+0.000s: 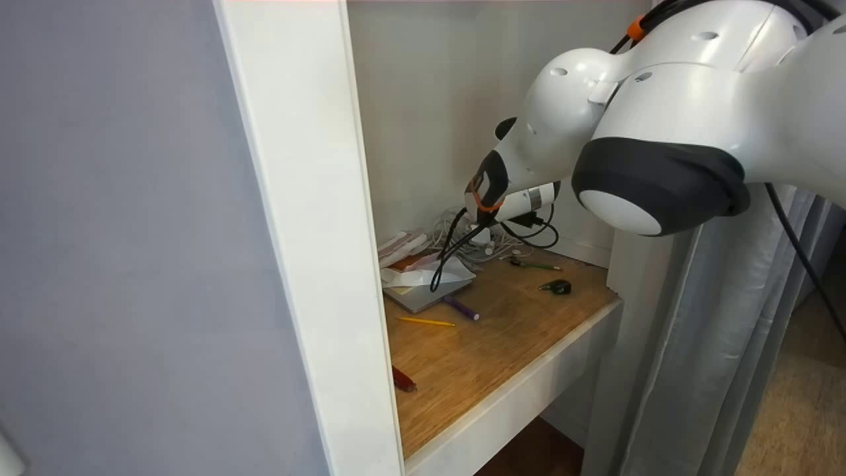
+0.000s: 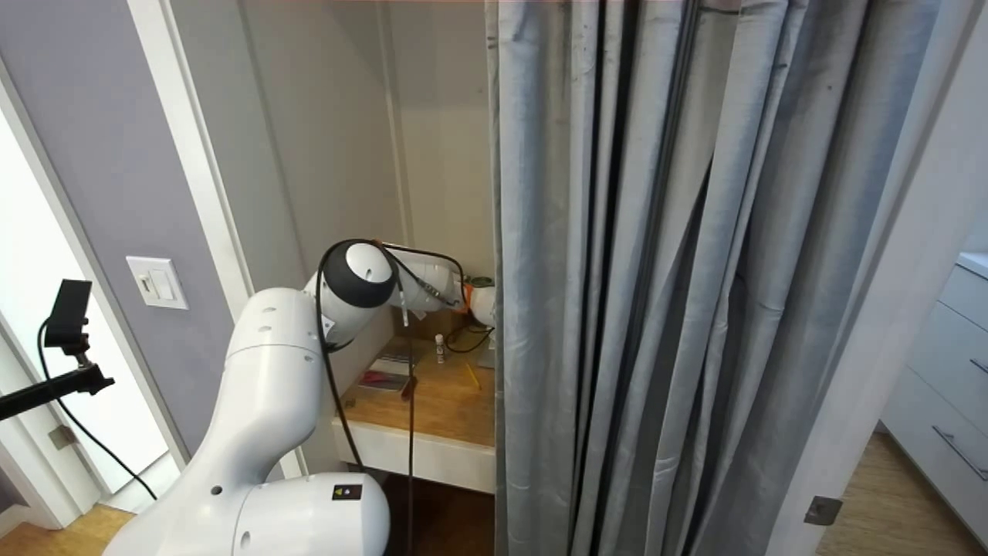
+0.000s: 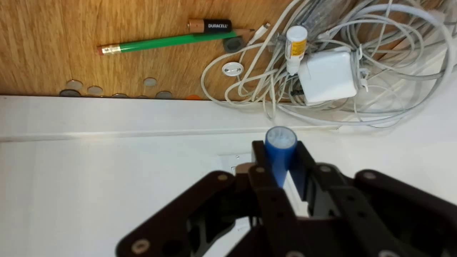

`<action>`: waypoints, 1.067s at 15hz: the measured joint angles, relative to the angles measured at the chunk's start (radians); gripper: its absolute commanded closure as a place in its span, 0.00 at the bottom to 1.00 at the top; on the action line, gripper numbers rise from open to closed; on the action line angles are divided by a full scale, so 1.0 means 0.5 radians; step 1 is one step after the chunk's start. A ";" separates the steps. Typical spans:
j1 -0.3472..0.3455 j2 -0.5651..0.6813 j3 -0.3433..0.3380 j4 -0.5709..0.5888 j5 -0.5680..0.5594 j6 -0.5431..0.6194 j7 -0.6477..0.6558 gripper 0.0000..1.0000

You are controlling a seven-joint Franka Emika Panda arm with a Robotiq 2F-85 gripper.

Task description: Pick up the blue marker and use it to flip the light switch in the closet downwards, put the blue marker back on the shelf

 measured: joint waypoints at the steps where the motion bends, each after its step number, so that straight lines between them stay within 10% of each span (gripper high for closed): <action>1: -0.027 0.005 -0.002 0.048 -0.108 -0.048 0.130 0.95; 6: -0.316 0.004 0.113 0.391 -0.542 -0.289 0.574 0.95; 16: -0.977 0.066 0.756 1.112 -1.117 -0.581 0.915 0.95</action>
